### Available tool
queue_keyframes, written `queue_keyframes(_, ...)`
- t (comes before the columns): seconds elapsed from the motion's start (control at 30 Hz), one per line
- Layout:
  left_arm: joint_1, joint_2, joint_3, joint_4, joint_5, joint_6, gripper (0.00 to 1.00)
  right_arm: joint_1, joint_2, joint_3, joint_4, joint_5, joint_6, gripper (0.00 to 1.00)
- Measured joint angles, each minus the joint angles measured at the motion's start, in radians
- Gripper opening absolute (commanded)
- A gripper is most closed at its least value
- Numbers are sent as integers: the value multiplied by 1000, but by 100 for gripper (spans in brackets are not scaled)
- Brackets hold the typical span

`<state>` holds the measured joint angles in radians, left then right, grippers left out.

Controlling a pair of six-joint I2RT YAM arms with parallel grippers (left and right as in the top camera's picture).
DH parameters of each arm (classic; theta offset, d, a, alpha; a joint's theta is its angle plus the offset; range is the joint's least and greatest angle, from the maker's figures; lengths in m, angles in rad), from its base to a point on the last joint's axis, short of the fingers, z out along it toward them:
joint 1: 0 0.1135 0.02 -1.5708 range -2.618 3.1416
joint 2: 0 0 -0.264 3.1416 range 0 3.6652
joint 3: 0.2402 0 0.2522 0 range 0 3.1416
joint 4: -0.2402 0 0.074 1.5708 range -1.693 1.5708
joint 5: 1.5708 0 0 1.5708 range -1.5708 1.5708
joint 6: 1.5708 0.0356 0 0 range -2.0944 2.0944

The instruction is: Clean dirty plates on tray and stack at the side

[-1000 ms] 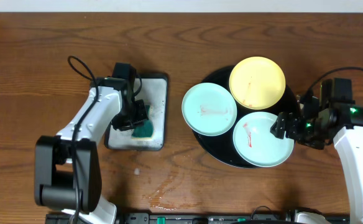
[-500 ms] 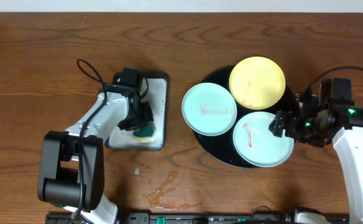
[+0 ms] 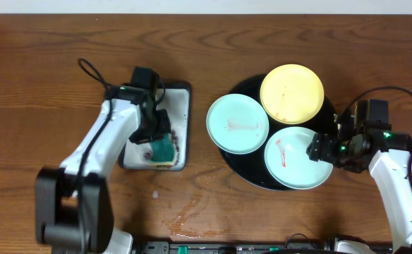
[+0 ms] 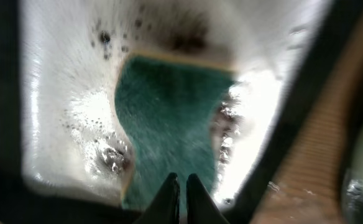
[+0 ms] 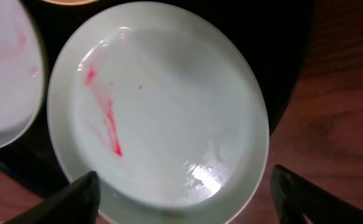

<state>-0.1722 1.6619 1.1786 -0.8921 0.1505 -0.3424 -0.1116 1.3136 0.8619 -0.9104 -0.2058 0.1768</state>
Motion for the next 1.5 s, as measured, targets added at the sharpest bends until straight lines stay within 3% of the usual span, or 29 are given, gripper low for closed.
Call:
queue_keyframes(0.3,0,-201,13,-54,55,6,8,0,63,-14,127,108,76,71)
queue_keyframes(0.33,0,-211,13,-57,57,8,16,0,82,-14,138,104,74,69)
queue_keyframes(0.37,0,-217,13,-63,57,14,36,0,100,-14,141,90,67,68)
queue_keyframes(0.47,-1,-220,13,-64,51,22,51,3,120,-10,117,22,19,68)
queue_keyframes(0.77,-1,-39,-23,58,26,25,52,146,81,153,34,-102,-79,70)
queue_keyframes(0.83,-1,34,-29,75,19,25,52,197,76,157,28,-114,-84,70)
queue_keyframes(0.93,-1,126,-32,105,4,24,43,238,77,157,12,-124,-83,70)
queue_keyframes(1.07,-1,196,-32,130,-5,11,19,241,77,157,-7,-122,-80,71)
queue_keyframes(1.1,-1,198,-32,129,-11,9,8,240,77,157,-13,-117,-77,72)
queue_keyframes(1.3,1,200,-27,111,-27,2,7,182,77,157,-32,-50,-31,80)
queue_keyframes(1.5,1,178,-2,24,-29,2,8,9,79,157,-33,-16,-30,80)
